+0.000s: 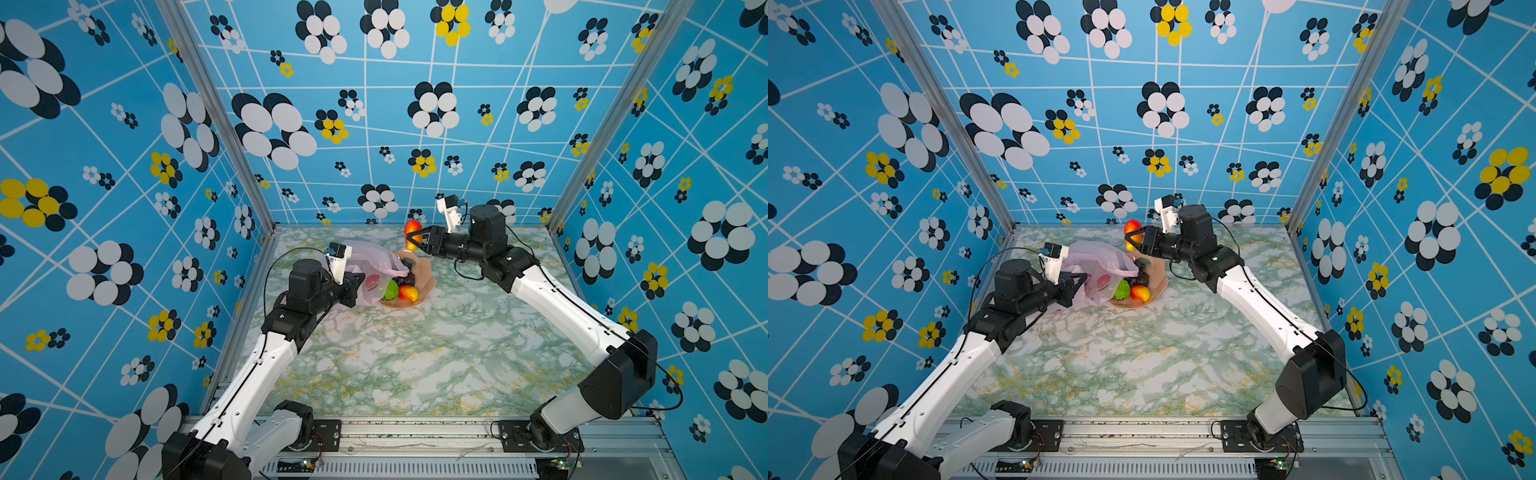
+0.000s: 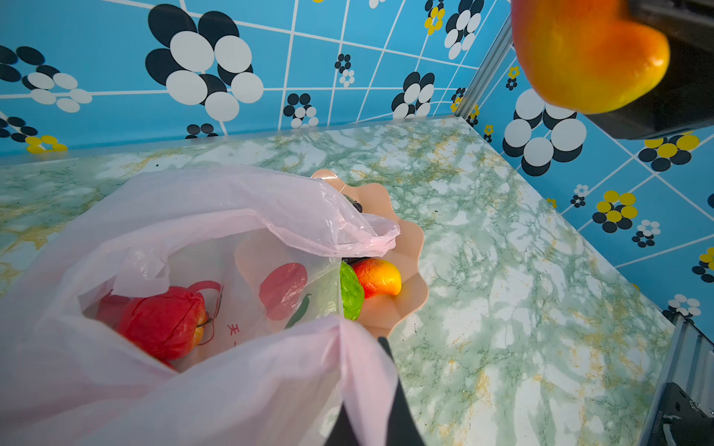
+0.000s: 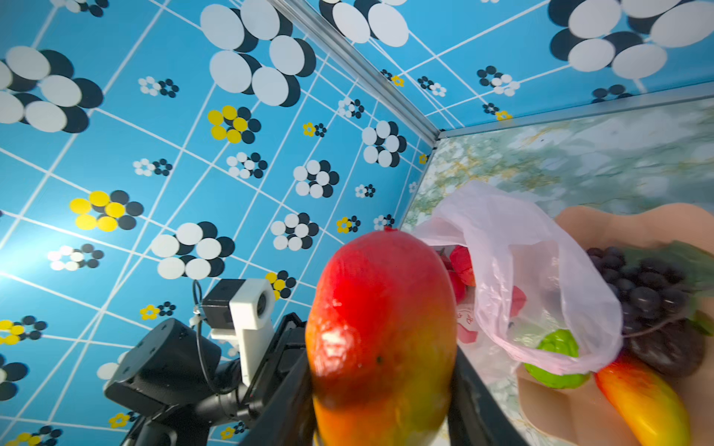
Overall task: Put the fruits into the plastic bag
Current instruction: 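Carry the mango with the right gripper over into the bag mouth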
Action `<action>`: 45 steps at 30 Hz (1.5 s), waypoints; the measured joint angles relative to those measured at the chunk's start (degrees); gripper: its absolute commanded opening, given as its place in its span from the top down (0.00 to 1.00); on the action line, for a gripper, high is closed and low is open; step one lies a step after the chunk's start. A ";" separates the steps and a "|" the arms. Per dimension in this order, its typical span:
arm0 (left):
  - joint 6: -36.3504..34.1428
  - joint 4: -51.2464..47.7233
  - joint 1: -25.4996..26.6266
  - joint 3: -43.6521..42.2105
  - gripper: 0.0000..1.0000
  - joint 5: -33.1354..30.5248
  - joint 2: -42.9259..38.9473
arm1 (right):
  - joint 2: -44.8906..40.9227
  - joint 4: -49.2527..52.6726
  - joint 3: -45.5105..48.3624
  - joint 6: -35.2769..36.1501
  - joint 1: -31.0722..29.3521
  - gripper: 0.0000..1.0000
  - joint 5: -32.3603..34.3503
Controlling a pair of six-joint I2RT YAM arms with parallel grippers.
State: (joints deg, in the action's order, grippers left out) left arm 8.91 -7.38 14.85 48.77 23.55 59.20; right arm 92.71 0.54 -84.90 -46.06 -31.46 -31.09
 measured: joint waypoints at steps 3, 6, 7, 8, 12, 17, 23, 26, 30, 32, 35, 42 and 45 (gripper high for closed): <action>0.00 0.02 0.20 0.00 1.00 0.00 0.15 | 3.32 -3.63 0.13 -4.02 -0.22 0.64 -2.34; 0.00 0.00 0.31 0.00 1.00 -0.02 0.33 | 5.97 -5.40 0.92 -6.19 -0.96 0.64 -3.52; -0.02 0.00 0.31 0.00 1.00 -0.02 0.33 | 6.62 -5.62 1.33 -6.82 -1.38 0.64 -3.85; -0.02 0.00 0.31 0.00 1.00 0.00 0.33 | 7.17 -5.86 1.66 -7.19 -1.77 0.64 -4.04; -0.02 0.00 0.46 0.00 1.00 0.00 0.33 | 8.94 -5.88 2.38 -7.98 -3.65 0.64 -4.55; -0.04 0.00 0.57 0.00 1.00 -0.02 0.33 | 10.45 -5.66 2.51 -7.96 -5.81 0.63 -4.87; -0.17 -0.02 0.57 0.00 1.00 0.00 0.31 | 13.81 -5.40 2.51 -7.98 -7.93 0.64 -4.90; -0.22 -0.02 0.63 0.00 1.00 -0.02 0.31 | 16.13 -5.38 2.45 -8.00 -8.72 0.65 -5.05; -0.42 -0.02 0.68 0.00 1.00 -0.02 0.26 | 18.82 -4.33 1.70 -8.00 -9.51 0.65 -5.09; -0.57 -0.13 0.68 0.00 1.00 -0.02 0.24 | 20.02 -3.72 0.76 -8.00 -9.79 0.65 -5.11; -0.61 -0.20 0.72 0.00 1.00 -0.02 0.24 | 21.49 -1.95 -1.01 -7.56 -10.16 0.65 -5.09; -0.63 -0.37 0.83 0.00 1.00 -0.02 -0.17 | 24.96 5.09 -8.22 -4.68 -10.82 0.64 -5.07; -0.63 -0.37 0.83 0.00 1.00 -0.02 -0.17 | 26.05 6.84 -10.23 -4.00 -11.04 0.64 -5.07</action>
State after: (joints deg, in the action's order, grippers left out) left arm 8.27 -7.75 15.68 48.77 23.53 59.02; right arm 118.76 7.38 -95.13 -50.06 -42.50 -36.16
